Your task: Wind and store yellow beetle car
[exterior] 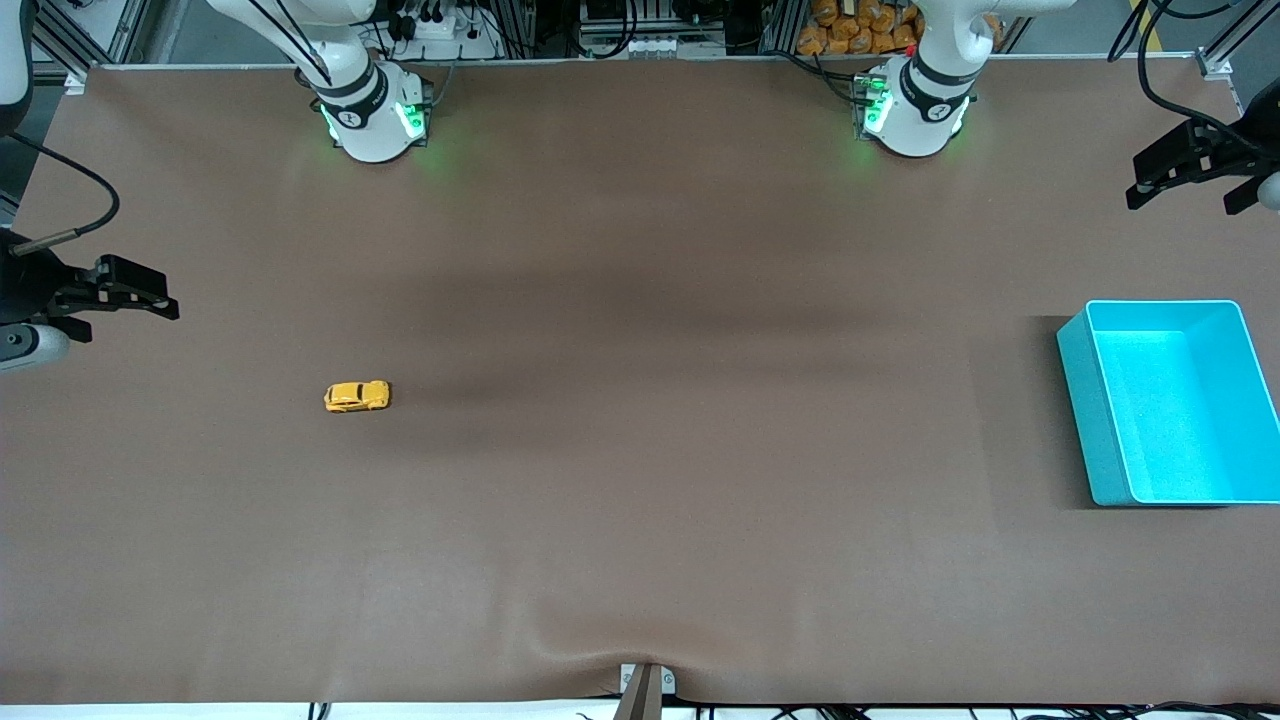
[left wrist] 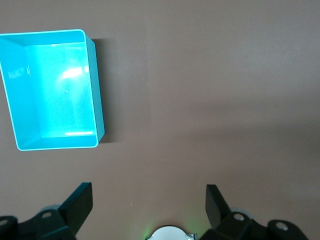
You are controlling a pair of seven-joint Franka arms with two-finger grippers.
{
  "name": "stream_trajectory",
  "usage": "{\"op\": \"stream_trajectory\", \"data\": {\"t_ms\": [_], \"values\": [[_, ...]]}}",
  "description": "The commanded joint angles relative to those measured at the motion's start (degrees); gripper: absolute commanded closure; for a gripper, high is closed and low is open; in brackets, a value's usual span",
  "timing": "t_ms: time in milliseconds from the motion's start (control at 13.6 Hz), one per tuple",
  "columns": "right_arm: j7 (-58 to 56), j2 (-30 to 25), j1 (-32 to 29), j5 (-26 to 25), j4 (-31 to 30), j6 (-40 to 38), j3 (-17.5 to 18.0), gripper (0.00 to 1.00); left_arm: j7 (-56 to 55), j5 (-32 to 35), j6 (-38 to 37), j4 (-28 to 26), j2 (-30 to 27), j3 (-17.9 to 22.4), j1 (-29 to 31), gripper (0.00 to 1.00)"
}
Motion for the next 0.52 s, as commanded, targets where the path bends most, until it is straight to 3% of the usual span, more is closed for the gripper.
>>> {"op": "stream_trajectory", "data": {"t_ms": [0, 442], "values": [[1.1, -0.7, 0.8, 0.7, 0.2, -0.4, 0.2, 0.00, -1.2, 1.3, -0.7, 0.1, -0.1, -0.6, 1.0, 0.00], [5.6, -0.7, 1.3, -0.3, 0.1, -0.5, -0.1, 0.00, -2.1, 1.2, -0.7, 0.0, 0.2, -0.6, 2.2, 0.00]]}}
